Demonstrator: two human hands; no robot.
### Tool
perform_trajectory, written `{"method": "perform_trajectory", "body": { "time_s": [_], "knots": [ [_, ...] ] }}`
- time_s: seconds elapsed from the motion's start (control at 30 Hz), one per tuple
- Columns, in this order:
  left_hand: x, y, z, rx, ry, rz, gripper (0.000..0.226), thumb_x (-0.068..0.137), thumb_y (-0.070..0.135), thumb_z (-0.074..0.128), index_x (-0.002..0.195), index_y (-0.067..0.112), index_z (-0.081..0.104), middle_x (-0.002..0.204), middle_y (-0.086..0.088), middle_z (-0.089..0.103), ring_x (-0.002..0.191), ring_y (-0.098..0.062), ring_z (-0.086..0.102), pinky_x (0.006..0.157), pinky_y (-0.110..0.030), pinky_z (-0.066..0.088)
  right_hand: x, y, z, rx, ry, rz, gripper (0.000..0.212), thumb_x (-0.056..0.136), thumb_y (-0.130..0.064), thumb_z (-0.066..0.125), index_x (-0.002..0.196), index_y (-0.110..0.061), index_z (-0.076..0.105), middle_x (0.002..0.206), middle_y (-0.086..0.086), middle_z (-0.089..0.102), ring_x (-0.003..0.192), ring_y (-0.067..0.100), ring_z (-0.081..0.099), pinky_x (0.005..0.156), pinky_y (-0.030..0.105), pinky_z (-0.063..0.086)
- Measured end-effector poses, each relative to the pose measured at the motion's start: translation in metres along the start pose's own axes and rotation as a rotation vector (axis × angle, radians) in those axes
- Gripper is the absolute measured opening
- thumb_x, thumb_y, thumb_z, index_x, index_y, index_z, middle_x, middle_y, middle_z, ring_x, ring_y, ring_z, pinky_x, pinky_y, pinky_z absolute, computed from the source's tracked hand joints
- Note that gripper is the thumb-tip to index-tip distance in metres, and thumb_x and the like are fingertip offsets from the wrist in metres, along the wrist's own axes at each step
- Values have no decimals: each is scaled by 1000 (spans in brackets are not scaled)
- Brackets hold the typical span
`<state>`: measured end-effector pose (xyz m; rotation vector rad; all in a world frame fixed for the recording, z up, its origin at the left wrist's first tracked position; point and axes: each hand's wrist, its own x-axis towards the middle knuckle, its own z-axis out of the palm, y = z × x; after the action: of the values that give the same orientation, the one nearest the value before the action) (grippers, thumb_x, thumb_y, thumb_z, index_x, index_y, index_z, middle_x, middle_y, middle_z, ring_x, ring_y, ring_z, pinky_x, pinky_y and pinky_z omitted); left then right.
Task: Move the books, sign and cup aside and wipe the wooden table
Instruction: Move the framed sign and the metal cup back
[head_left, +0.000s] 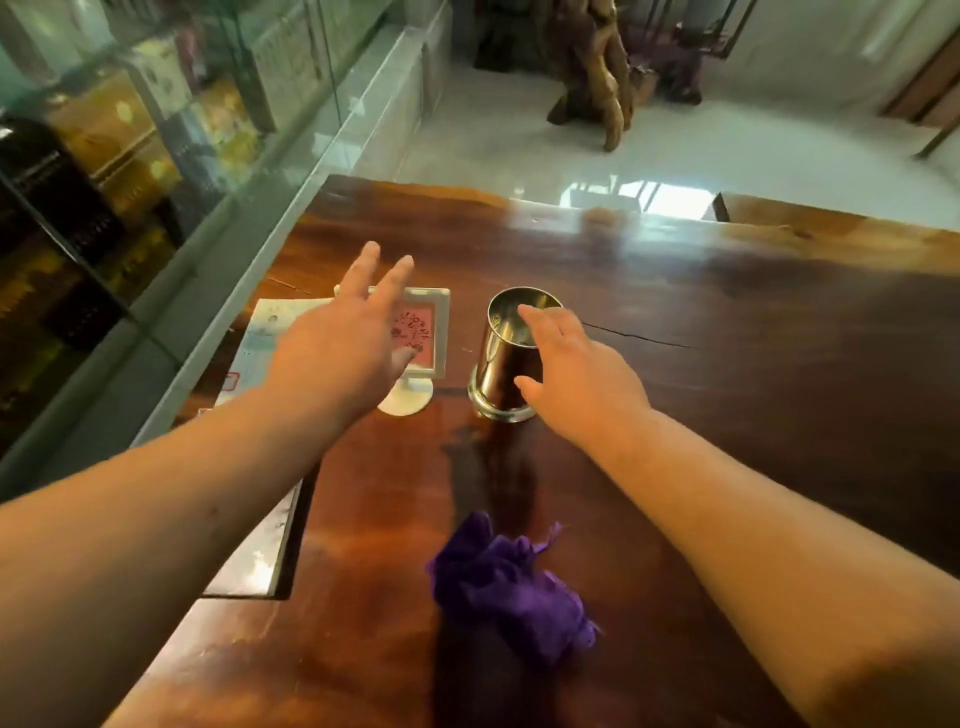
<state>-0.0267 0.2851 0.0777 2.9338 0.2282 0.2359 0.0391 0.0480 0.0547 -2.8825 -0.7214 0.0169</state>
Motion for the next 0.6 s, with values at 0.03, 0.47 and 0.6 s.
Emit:
{"method": "perform_trajectory", "body": {
  "time_s": [0.03, 0.47, 0.6],
  "knots": [
    [8, 2, -2, 23, -29, -5, 89, 92, 42, 76, 162, 34, 21, 171, -3, 21, 124, -38, 62, 88, -53, 57, 6, 5, 0, -21, -38, 30, 69, 96, -37, 67, 154, -29, 31, 151, 1, 44, 102, 39, 66, 73, 45, 54],
    [51, 98, 7, 171, 131, 55, 12, 93, 32, 65, 103, 27, 71, 81, 5, 52, 67, -22, 49, 53, -32, 34, 10, 99, -17, 73, -13, -51, 14, 103, -25, 52, 93, -31, 46, 94, 0, 51, 85, 33, 63, 71, 48, 57],
    [61, 192, 22, 118, 116, 151, 16, 94, 37, 65, 105, 26, 71, 81, 5, 57, 66, -19, 55, 47, -28, 38, -19, 188, -51, -8, -22, 0, 8, 104, -27, 53, 98, -24, 58, 94, 2, 55, 83, 32, 63, 68, 43, 54]
  ]
}}
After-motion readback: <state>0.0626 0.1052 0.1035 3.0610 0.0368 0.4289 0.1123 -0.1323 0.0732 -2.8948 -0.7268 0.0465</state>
